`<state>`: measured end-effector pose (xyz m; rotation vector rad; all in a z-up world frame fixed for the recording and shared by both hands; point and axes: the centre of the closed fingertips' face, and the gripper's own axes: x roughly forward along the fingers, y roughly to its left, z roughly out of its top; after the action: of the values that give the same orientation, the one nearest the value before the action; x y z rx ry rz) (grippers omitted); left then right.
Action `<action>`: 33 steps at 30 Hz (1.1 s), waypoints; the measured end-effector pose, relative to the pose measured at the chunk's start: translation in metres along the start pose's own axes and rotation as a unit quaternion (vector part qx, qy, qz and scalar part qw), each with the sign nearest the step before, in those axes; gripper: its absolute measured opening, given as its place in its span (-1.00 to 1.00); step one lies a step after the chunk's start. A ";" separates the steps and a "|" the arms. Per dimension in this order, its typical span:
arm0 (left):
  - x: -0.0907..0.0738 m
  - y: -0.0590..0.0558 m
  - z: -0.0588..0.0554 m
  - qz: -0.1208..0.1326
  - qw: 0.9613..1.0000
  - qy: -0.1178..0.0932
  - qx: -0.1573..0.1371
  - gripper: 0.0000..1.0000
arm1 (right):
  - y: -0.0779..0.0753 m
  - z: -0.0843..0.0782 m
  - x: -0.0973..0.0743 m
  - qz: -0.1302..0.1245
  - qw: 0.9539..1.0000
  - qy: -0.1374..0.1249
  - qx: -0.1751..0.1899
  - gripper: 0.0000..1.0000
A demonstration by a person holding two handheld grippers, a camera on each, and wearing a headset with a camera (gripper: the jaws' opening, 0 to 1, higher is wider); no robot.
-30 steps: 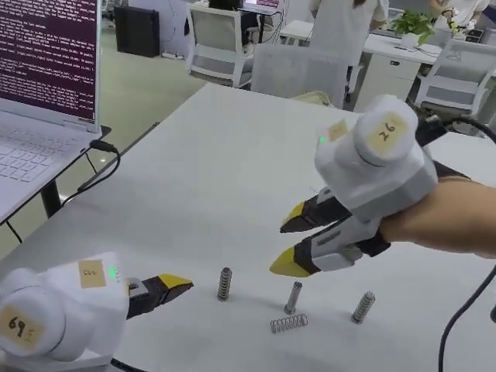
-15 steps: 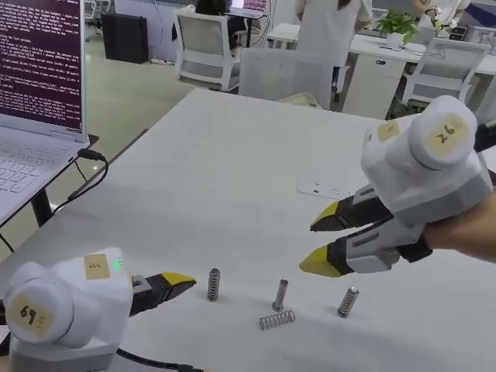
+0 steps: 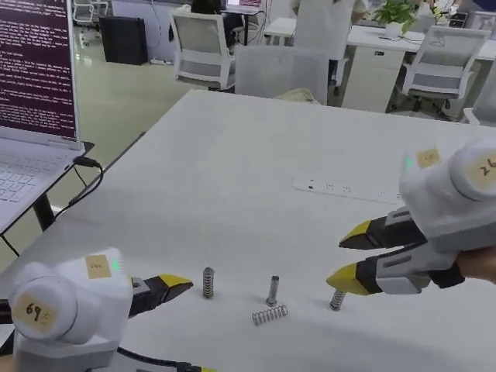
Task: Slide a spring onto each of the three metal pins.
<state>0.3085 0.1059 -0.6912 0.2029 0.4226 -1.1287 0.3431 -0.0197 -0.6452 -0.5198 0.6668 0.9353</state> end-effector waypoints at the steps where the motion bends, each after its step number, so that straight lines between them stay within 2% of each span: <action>1: 0.001 0.000 -0.001 -0.001 1.000 0.003 0.000 0.58 | 0.000 -0.003 -0.001 -0.001 1.000 -0.002 0.003 -0.37; 4: 0.005 -0.001 -0.002 -0.005 1.000 0.011 -0.001 0.58 | -0.004 -0.012 -0.006 -0.007 1.000 -0.008 0.015 -0.35; 9: 0.013 -0.003 -0.001 -0.013 1.000 0.020 -0.002 0.56 | -0.008 -0.023 -0.017 -0.022 0.998 -0.036 0.050 -0.33; 16: 0.023 -0.006 -0.005 -0.032 0.999 0.033 0.001 0.55 | -0.007 -0.037 -0.028 -0.046 0.993 -0.082 0.075 -0.33; 19: 0.030 -0.003 -0.007 -0.040 0.999 0.035 0.008 0.52 | -0.003 -0.047 -0.029 -0.052 0.989 -0.096 0.100 -0.23; 23: 0.036 0.001 -0.005 -0.046 0.998 0.032 0.010 0.44 | -0.001 -0.058 -0.030 -0.065 0.987 -0.110 0.099 -0.20; 25: 0.040 0.005 -0.006 -0.045 0.999 0.030 0.007 0.40 | -0.002 -0.063 -0.031 -0.076 0.983 -0.120 0.113 -0.10; 30: 0.050 0.009 -0.009 -0.040 0.999 0.026 0.000 0.30 | 0.000 -0.078 -0.027 -0.083 0.979 -0.124 0.137 0.03; 33: 0.058 0.010 -0.013 -0.036 0.999 0.025 -0.001 0.29 | 0.000 -0.081 -0.025 -0.085 0.977 -0.134 0.145 0.09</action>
<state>0.3354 0.0673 -0.7283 0.2152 0.4793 -1.1965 0.3090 -0.0876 -0.6824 -0.1817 0.4930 0.7143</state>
